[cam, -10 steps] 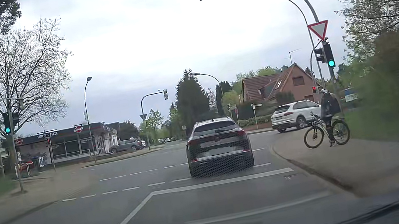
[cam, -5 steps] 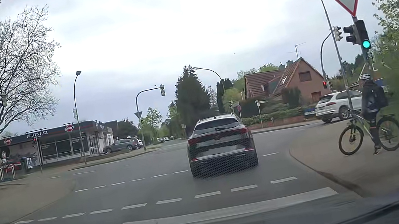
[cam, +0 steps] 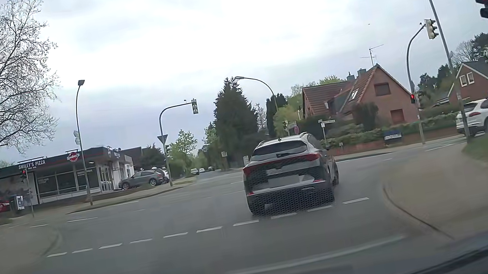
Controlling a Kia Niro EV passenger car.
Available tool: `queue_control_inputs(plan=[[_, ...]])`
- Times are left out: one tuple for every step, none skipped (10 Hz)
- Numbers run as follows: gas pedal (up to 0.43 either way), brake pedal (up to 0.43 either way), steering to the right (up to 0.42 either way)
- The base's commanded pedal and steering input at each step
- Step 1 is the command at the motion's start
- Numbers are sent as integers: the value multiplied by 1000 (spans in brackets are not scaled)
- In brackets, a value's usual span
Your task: Follow the waypoints while adhering to traffic rules and regulations
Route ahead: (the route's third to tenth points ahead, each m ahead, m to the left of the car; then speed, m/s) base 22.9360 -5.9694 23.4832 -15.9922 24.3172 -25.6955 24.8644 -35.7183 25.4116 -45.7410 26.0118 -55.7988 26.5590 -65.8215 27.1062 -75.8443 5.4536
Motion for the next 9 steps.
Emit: queue_control_inputs(plan=[[98, 0, -4], [98, 0, -3], [110, 0, 0], [110, 0, 3], [110, 0, 7], [110, 0, 14], [110, 0, 29], [110, 0, 40], [110, 0, 57]])
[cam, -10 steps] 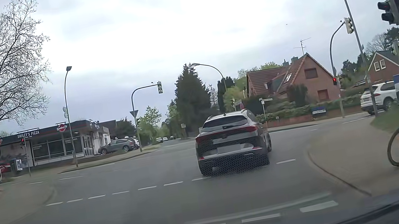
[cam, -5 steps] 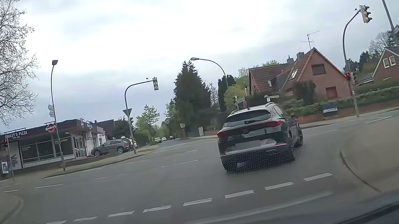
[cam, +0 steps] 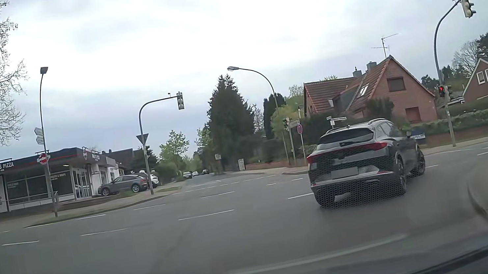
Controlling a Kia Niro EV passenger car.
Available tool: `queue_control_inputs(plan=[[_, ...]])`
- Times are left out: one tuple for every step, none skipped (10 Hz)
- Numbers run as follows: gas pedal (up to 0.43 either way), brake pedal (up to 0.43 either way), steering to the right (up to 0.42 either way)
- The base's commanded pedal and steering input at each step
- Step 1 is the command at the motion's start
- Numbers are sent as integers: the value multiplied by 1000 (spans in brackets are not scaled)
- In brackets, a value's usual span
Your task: Follow the waypoints while adhering to traffic rules and regulations
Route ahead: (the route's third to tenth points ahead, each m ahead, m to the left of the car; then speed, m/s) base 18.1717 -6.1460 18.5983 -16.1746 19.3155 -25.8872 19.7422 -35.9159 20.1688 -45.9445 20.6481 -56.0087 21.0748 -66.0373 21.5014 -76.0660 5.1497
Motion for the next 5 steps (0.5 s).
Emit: queue_control_inputs(plan=[[110, 0, 75], [98, 0, 90], [98, 0, 110], [98, 0, 133], [98, 0, 160]])
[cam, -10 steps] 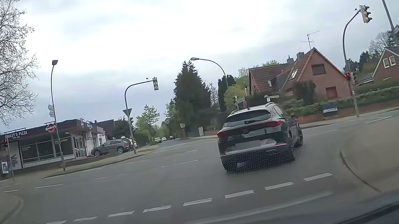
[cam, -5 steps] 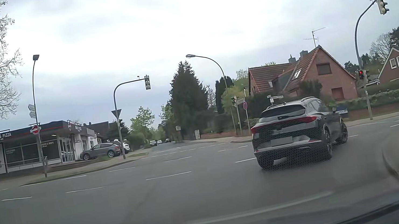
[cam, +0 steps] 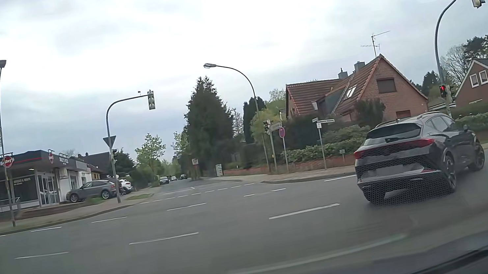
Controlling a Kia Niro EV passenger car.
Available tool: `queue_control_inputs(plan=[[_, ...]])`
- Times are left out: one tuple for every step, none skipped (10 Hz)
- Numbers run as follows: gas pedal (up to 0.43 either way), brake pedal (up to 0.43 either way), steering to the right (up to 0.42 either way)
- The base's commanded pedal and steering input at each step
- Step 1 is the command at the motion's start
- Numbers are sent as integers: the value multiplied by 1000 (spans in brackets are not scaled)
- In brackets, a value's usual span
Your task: Follow the waypoints while adhering to traffic rules and regulations
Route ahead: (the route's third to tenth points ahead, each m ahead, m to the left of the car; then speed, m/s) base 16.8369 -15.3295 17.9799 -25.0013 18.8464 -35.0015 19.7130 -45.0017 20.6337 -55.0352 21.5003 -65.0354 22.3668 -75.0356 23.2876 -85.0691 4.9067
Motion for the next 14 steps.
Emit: queue_control_inputs(plan=[[87, 0, 184], [87, 0, 211], [87, 0, 240], [87, 0, 261], [87, 0, 279], [87, 0, 295], [87, 0, 310], [87, 0, 327], [87, 0, 345], [87, 0, 353], [87, 0, 361], [87, 0, 369], [87, 0, 379], [98, 0, 386]])
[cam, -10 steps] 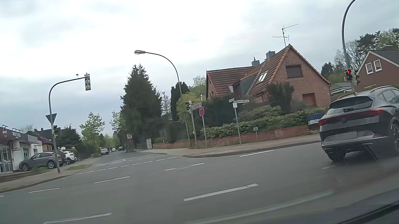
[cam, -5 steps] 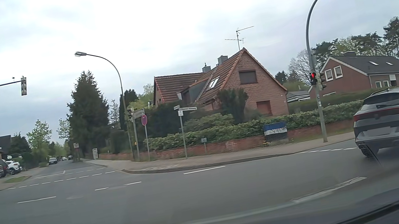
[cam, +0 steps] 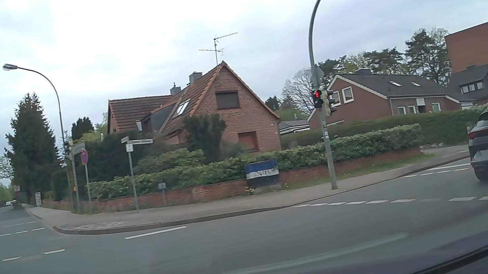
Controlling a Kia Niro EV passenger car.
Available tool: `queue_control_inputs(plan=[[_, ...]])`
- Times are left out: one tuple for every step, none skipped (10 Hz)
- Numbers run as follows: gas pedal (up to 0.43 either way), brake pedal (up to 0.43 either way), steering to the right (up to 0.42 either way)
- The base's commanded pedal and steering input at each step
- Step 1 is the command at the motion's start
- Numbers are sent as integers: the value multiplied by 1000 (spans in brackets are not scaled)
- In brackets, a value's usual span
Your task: Follow the waypoints while adhering to traffic rules and regulations
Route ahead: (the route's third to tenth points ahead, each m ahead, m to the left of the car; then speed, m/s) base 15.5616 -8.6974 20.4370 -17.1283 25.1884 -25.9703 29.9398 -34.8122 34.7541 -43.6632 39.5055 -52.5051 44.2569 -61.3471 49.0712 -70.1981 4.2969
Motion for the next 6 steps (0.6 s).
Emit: queue_control_inputs(plan=[[98, 0, 393], [110, 0, 400], [110, 0, 406], [110, 0, 414], [118, 0, 426], [118, 0, 435]])
